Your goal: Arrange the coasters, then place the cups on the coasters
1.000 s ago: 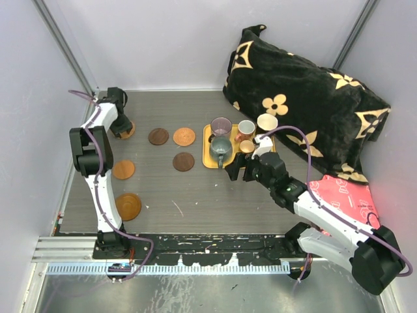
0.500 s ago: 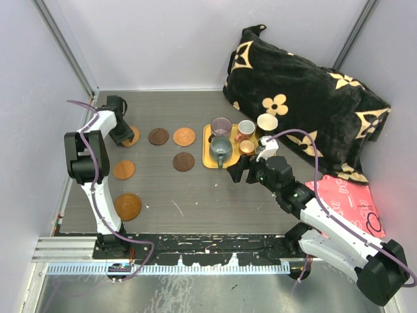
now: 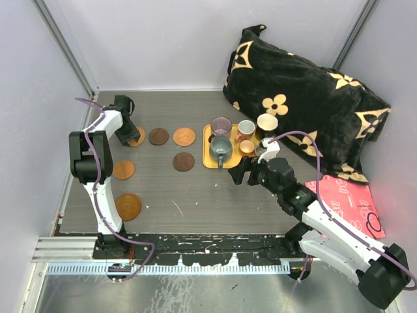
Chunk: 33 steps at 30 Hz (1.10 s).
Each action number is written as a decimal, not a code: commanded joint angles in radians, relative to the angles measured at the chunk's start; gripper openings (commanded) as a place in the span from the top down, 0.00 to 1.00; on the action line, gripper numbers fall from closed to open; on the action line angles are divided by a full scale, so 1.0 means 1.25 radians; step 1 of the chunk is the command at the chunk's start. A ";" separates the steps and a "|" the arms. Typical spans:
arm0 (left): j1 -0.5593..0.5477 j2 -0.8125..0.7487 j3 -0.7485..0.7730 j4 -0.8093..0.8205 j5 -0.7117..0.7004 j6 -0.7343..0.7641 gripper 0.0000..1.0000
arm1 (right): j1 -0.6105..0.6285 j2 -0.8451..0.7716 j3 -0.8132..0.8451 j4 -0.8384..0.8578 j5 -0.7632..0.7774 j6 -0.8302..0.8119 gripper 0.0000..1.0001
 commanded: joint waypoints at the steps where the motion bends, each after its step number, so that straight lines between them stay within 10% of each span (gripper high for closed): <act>1: -0.007 0.006 -0.022 -0.032 0.001 -0.007 0.60 | 0.004 -0.009 0.007 0.021 0.005 0.005 0.07; 33: -0.002 -0.105 -0.023 -0.018 -0.077 0.000 0.55 | 0.006 -0.028 0.001 0.019 -0.002 0.007 0.07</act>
